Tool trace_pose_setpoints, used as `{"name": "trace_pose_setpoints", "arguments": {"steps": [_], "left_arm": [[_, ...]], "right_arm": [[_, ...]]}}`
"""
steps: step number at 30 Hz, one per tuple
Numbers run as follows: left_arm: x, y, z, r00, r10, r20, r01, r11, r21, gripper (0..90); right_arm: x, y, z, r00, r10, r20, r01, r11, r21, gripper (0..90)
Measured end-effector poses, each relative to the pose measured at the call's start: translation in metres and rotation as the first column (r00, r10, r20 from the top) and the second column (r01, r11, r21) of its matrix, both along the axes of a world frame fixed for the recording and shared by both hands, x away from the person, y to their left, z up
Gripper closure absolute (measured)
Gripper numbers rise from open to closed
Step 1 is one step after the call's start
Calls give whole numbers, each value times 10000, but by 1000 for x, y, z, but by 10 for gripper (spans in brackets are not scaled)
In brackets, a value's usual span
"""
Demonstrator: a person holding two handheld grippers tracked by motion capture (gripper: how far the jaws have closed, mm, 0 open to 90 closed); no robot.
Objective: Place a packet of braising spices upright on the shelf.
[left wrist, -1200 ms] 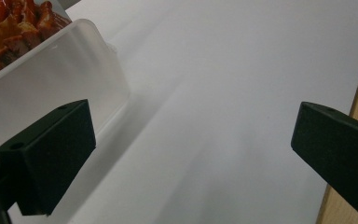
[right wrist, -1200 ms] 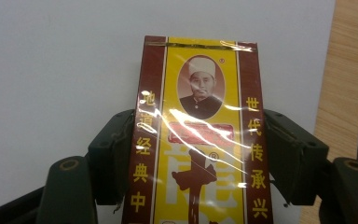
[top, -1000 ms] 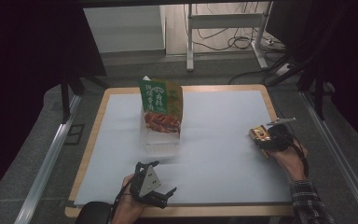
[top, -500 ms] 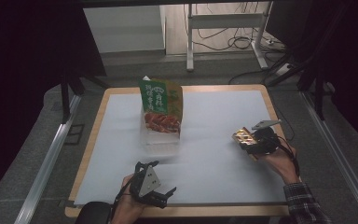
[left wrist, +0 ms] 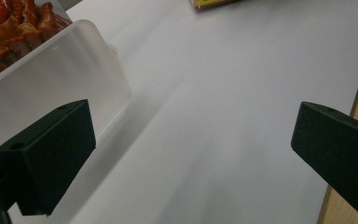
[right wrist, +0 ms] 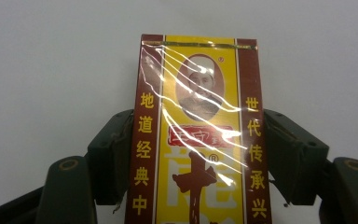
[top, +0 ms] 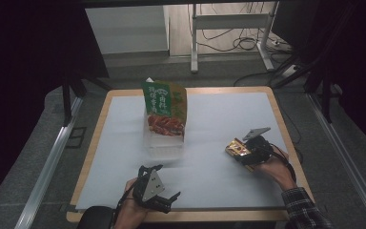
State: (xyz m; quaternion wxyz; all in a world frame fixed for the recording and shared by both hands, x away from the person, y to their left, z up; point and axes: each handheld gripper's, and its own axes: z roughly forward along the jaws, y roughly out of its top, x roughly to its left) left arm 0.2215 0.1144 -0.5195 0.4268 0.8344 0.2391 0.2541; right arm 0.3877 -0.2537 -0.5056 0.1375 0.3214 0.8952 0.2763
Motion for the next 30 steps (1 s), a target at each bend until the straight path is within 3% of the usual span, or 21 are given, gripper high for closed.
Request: {"name": "trace_pose_setpoints", "arguments": {"steps": [7, 11, 20, 30], "left_arm": [[0, 0, 0, 10000, 43, 27, -44, 10000, 21, 0], [0, -1, 0, 9999, 71, 76, -71, 10000, 38, 0], [1, 0, 0, 10000, 79, 54, -79, 10000, 19, 0], [1, 0, 0, 10000, 72, 53, -72, 10000, 31, 0]], "right_arm": [[3, 0, 6, 9994, -136, -312, 142, 9997, 196, 264], [5, 2, 12, 9988, -161, -468, 158, 9999, -69, 257], [16, 14, 23, 9937, -105, -1115, -7, 9950, -998, 266], [31, 33, 25, 9812, -221, -1916, -191, 9775, -2103, 278]]}}
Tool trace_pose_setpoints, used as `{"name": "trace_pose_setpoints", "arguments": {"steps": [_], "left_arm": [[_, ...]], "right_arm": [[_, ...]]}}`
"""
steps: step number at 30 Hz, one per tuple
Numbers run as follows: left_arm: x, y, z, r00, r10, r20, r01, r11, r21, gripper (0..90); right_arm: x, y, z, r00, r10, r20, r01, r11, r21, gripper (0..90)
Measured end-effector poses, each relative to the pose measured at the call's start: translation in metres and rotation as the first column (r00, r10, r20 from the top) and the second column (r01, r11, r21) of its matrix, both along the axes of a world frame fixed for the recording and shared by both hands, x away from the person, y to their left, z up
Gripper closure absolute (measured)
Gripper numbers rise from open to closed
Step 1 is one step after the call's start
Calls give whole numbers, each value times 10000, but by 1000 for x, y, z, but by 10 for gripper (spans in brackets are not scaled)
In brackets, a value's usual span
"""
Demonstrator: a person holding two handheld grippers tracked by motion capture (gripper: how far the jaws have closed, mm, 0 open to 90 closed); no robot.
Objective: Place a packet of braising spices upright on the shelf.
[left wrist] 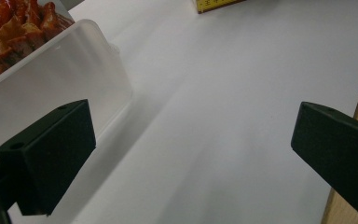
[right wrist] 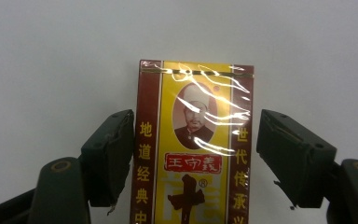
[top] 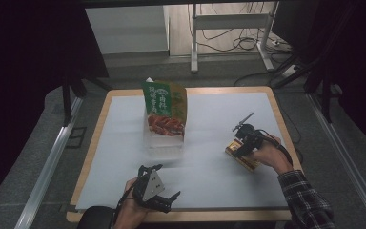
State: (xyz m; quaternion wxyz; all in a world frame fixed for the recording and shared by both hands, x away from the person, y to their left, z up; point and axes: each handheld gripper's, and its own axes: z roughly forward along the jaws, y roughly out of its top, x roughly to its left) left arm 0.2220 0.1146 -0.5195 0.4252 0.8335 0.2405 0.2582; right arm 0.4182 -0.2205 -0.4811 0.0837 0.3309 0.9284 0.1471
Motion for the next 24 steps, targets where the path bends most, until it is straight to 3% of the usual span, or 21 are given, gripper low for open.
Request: {"name": "trace_pose_setpoints", "arguments": {"steps": [8, 13, 18, 24], "left_arm": [[0, 0, 0, 10000, -11, -5, 11, 10000, 59, 0], [0, 0, 0, 10000, 0, 20, 0, 10000, 73, 0], [-1, 0, 0, 10000, 28, 71, -28, 10000, 52, 0], [-1, 0, 0, 9999, 47, 103, -48, 10000, 57, 0]], "right_arm": [[9, 14, -9, 9988, 133, -475, -176, 9956, -924, 287], [11, 18, -13, 9983, 95, -574, -156, 9941, -1073, 305], [8, 17, -11, 9984, -17, -564, -38, 9952, -979, 319], [3, 8, -1, 9999, -153, 45, 154, 9997, -165, 319]]}}
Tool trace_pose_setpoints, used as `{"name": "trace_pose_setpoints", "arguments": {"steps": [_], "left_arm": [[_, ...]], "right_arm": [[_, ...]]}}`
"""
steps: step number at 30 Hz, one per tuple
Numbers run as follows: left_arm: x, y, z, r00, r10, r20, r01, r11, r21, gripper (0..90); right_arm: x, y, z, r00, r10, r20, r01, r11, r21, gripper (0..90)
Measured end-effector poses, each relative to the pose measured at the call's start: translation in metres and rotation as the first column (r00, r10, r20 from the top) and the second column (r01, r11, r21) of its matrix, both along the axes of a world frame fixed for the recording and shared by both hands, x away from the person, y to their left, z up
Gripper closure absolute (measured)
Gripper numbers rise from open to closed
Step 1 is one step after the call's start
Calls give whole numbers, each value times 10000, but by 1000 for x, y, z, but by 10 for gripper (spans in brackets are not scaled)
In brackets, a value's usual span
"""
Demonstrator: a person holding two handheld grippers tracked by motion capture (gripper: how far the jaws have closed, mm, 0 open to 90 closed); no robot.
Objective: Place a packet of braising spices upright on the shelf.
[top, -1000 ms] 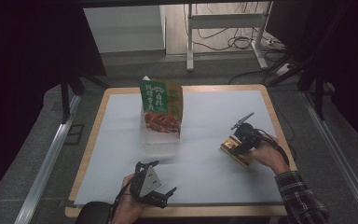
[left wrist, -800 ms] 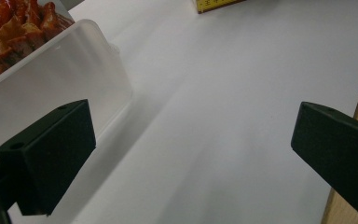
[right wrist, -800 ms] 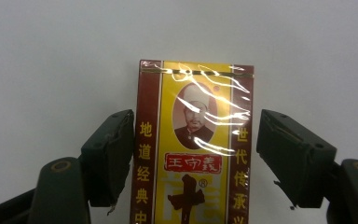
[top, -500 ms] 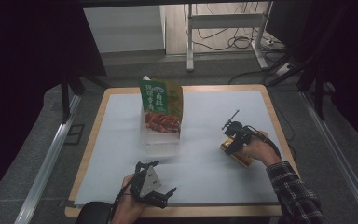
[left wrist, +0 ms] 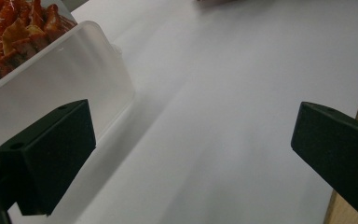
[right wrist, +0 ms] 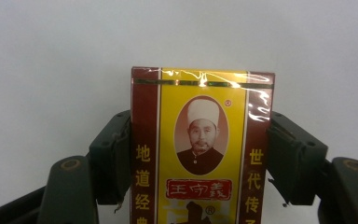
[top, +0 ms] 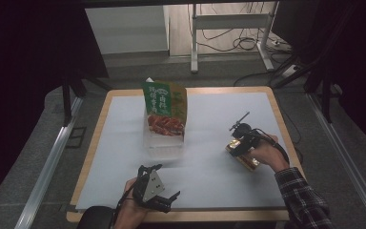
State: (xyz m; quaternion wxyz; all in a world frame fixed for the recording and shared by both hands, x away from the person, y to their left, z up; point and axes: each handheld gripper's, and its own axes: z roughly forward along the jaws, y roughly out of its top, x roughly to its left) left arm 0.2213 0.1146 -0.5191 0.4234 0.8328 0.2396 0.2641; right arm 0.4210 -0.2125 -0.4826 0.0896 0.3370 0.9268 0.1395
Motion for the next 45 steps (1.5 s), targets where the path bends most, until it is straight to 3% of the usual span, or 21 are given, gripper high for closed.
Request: {"name": "trace_pose_setpoints", "arguments": {"steps": [7, 19, 28, 32, 40, 45], "left_arm": [[0, 0, 0, 10000, 35, 12, -35, 10000, 10, 0], [0, 1, 0, 10000, 68, -41, -68, 9999, -74, 0], [1, 2, 0, 10000, 70, -46, -71, 9999, -142, 0], [1, 2, 1, 10000, 76, -59, -77, 9998, -186, 0], [1, 2, 1, 10000, 76, -60, -77, 9998, -198, 0], [0, 3, 1, 9999, 106, -57, -107, 9997, -222, 0]], "right_arm": [[-8, -8, 12, 9957, -56, 924, -42, 9945, 1051, 321], [-20, -13, 22, 9749, -408, 2188, -203, 9626, 2701, 322], [-28, -9, 33, 9527, -681, 2963, -527, 9228, 3816, 322], [-30, -7, 38, 9439, -845, 3191, -663, 8985, 4340, 322], [-30, -2, 46, 9303, -1010, 3526, -904, 8685, 4873, 322], [-32, 2, 49, 9190, -1022, 3807, -1123, 8579, 5015, 322]]}}
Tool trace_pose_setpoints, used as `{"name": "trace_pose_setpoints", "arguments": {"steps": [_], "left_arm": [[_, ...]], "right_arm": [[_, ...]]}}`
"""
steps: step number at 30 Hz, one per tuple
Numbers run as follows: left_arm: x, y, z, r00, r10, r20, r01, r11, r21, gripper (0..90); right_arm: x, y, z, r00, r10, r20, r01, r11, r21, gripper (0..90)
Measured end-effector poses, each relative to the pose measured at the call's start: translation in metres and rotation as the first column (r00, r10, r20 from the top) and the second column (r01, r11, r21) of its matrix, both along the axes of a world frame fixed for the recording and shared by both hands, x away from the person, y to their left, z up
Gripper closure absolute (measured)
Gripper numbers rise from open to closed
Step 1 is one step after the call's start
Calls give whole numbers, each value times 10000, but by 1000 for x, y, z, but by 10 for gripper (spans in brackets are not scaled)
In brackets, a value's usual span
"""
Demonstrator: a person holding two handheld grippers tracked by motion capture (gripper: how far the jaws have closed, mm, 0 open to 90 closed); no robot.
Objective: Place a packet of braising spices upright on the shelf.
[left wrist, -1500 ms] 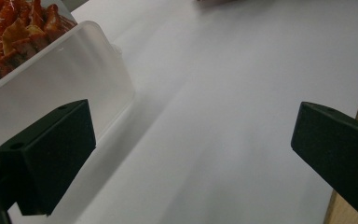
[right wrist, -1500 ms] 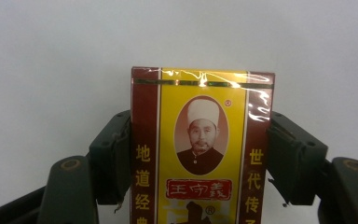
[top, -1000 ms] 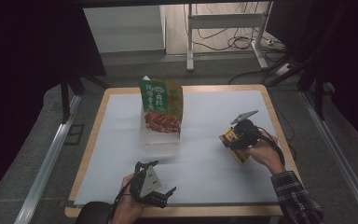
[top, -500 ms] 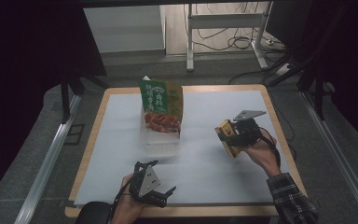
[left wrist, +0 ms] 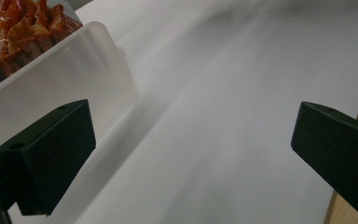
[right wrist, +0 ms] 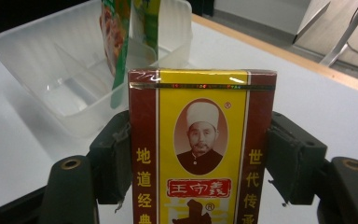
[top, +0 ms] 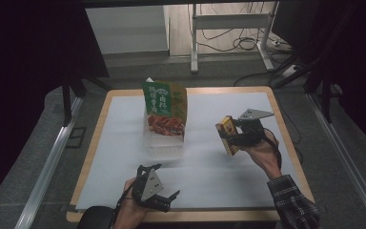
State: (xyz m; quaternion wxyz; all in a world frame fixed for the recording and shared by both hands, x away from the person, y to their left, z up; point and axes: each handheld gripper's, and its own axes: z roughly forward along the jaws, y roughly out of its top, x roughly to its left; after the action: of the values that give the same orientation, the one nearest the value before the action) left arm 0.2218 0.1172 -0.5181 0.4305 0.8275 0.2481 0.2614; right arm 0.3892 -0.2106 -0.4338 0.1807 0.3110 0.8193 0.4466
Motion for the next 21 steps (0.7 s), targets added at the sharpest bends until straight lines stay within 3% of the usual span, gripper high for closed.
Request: {"name": "trace_pose_setpoints", "arguments": {"steps": [8, 21], "left_arm": [[0, 1, 0, 10000, 4, 6, -4, 10000, -29, 0], [0, 3, 2, 10000, 71, -31, -71, 9998, -175, 0]], "right_arm": [[-2, 7, 7, 9993, 215, 320, -236, 9976, 646, 322], [-3, 27, 16, 9936, 807, 786, -902, 9879, 1264, 322]]}}
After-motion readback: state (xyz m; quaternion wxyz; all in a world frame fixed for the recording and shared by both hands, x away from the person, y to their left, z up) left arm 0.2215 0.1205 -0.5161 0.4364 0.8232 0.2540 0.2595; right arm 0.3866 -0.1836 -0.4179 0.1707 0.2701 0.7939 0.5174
